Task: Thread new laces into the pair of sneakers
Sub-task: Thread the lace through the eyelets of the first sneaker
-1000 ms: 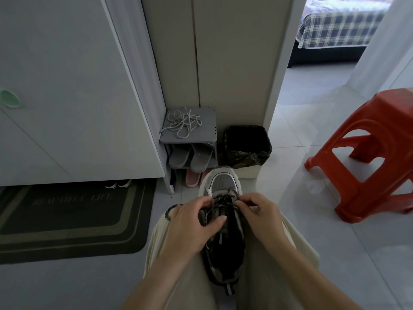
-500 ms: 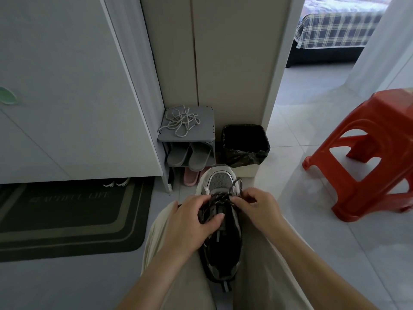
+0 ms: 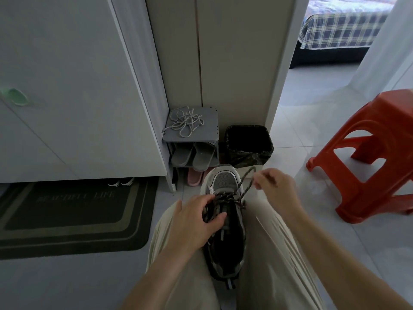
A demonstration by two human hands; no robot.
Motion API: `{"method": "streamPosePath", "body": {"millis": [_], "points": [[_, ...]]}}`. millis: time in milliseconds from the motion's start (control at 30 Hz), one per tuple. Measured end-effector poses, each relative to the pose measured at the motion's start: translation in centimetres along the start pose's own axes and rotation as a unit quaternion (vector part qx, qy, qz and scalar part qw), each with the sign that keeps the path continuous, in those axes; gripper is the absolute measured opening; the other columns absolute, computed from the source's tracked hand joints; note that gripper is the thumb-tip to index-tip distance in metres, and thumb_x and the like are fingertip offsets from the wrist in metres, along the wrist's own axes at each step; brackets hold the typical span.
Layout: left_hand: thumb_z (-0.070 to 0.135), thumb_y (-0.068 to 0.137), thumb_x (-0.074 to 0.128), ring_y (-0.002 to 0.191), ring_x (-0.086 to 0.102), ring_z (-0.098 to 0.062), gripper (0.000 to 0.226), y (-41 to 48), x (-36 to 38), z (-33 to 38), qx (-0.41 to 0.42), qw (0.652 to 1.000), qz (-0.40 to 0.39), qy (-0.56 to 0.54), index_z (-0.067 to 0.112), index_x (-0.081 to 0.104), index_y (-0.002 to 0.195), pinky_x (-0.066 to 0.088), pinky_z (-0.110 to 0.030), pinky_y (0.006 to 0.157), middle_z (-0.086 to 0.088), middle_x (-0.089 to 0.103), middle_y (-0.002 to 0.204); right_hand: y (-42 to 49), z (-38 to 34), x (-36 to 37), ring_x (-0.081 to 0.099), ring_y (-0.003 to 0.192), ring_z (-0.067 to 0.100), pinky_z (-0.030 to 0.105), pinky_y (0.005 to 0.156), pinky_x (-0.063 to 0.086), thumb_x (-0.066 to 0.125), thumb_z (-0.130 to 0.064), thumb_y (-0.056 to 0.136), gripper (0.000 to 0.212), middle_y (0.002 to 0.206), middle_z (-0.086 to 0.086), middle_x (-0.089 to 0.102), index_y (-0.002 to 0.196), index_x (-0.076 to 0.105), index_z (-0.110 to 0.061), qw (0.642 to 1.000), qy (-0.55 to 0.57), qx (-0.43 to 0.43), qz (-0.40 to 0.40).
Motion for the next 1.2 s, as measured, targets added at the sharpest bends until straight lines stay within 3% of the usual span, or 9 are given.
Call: {"method": "streamPosePath", "body": {"millis": [133, 267, 400, 567, 700, 800, 933, 1067, 1200], "points": [[0.058, 0.079, 0.059, 0.114, 0.049, 0.0, 0.054, -0.1, -0.3, 0.3, -0.001, 1.0, 0.01, 0.007, 0.034, 0.052, 0.127, 0.01, -0.04, 0.118, 0.019, 0.056, 0.12, -2.6, 1.3, 3.6, 0.06, 0.066, 0.01, 0.019, 0.061, 0.045, 0.072, -0.028, 0.081, 0.009, 0.07, -0.004, 0.068, 0.073, 0.069, -0.024, 0.99, -0.058, 0.007, -0.129], [0.057, 0.08, 0.059, 0.115, 0.048, -0.002, 0.055, -0.3, -0.5, 0.6, -0.001, 1.0, 0.014, 0.013, 0.032, 0.052, 0.128, 0.011, -0.039, 0.118, 0.017, 0.056, 0.122, -3.0, 0.9, 4.0, 0.06, 0.065, 0.002, 0.017, 0.064, 0.047, 0.073, -0.017, 0.08, 0.018, 0.07, -0.008, 0.068, 0.071, 0.068, -0.032, 0.995, -0.003, -0.02, -0.101], [0.057, 0.08, 0.059, 0.111, 0.05, 0.001, 0.052, -0.4, -0.5, 0.5, -0.001, 1.0, 0.015, 0.003, 0.033, 0.053, 0.126, 0.012, -0.036, 0.116, 0.019, 0.057, 0.119, -2.6, 1.2, 3.9, 0.062, 0.069, 0.009, 0.025, 0.067, 0.049, 0.068, -0.019, 0.084, 0.019, 0.07, -0.007, 0.067, 0.069, 0.063, -0.03, 0.994, -0.066, -0.018, -0.081], [0.053, 0.082, 0.06, 0.107, 0.049, 0.003, 0.045, -0.5, -0.7, 0.7, 0.0, 1.0, 0.017, -0.008, 0.035, 0.054, 0.122, 0.012, -0.036, 0.114, 0.02, 0.057, 0.116, -1.2, 2.4, 1.5, 0.071, 0.067, 0.019, 0.029, 0.07, 0.058, 0.051, -0.008, 0.095, 0.014, 0.067, 0.003, 0.072, 0.083, 0.058, -0.006, 0.987, 0.143, 0.073, 0.008], [0.053, 0.082, 0.06, 0.109, 0.049, 0.002, 0.048, -0.6, -0.8, 0.8, 0.004, 1.0, 0.023, -0.003, 0.033, 0.054, 0.124, 0.018, -0.04, 0.115, 0.019, 0.057, 0.118, -2.3, 2.0, 3.2, 0.06, 0.064, 0.008, 0.02, 0.061, 0.046, 0.068, -0.019, 0.085, 0.01, 0.069, -0.003, 0.067, 0.075, 0.066, -0.016, 0.996, -0.012, 0.035, -0.08], [0.052, 0.082, 0.061, 0.102, 0.044, 0.005, 0.048, -0.6, -0.8, 0.9, 0.006, 1.0, 0.024, -0.003, 0.032, 0.054, 0.125, 0.026, -0.039, 0.11, 0.018, 0.057, 0.118, -3.0, 1.3, 3.8, 0.057, 0.062, -0.003, 0.007, 0.058, 0.04, 0.072, -0.015, 0.081, 0.019, 0.07, -0.01, 0.065, 0.069, 0.064, -0.028, 0.993, -0.021, -0.005, -0.115], [0.051, 0.082, 0.062, 0.097, 0.041, 0.007, 0.047, -0.7, -0.9, 1.0, 0.011, 1.0, 0.025, -0.007, 0.032, 0.055, 0.124, 0.03, -0.034, 0.106, 0.018, 0.057, 0.117, -2.8, 1.7, 3.8, 0.061, 0.072, 0.005, 0.015, 0.06, 0.043, 0.067, -0.022, 0.086, 0.01, 0.077, -0.009, 0.066, 0.077, 0.062, -0.024, 0.993, -0.076, -0.011, -0.093], [0.05, 0.083, 0.062, 0.091, 0.033, 0.01, 0.048, -0.8, -0.9, 0.8, 0.003, 1.0, 0.026, -0.014, 0.031, 0.054, 0.126, 0.033, -0.036, 0.105, 0.018, 0.055, 0.118, -2.2, 3.1, 2.5, 0.067, 0.064, 0.001, 0.012, 0.056, 0.049, 0.053, -0.015, 0.095, 0.016, 0.076, -0.001, 0.067, 0.093, 0.055, 0.001, 0.996, 0.062, 0.065, -0.015], [0.05, 0.082, 0.062, 0.093, 0.035, 0.006, 0.049, -0.8, -0.8, 0.7, 0.004, 1.0, 0.025, -0.012, 0.031, 0.054, 0.126, 0.034, -0.034, 0.103, 0.018, 0.055, 0.117, -2.7, 2.2, 3.5, 0.068, 0.077, 0.01, 0.017, 0.068, 0.051, 0.063, -0.015, 0.089, 0.005, 0.08, -0.003, 0.069, 0.085, 0.063, -0.017, 0.996, 0.041, 0.031, -0.073]]}}
Point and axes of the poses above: each hand's wrist, its own y-axis towards the middle knuckle, its own x-axis out of the palm, z = x × y, the point moved 9 cm from there along y, towards the middle knuckle
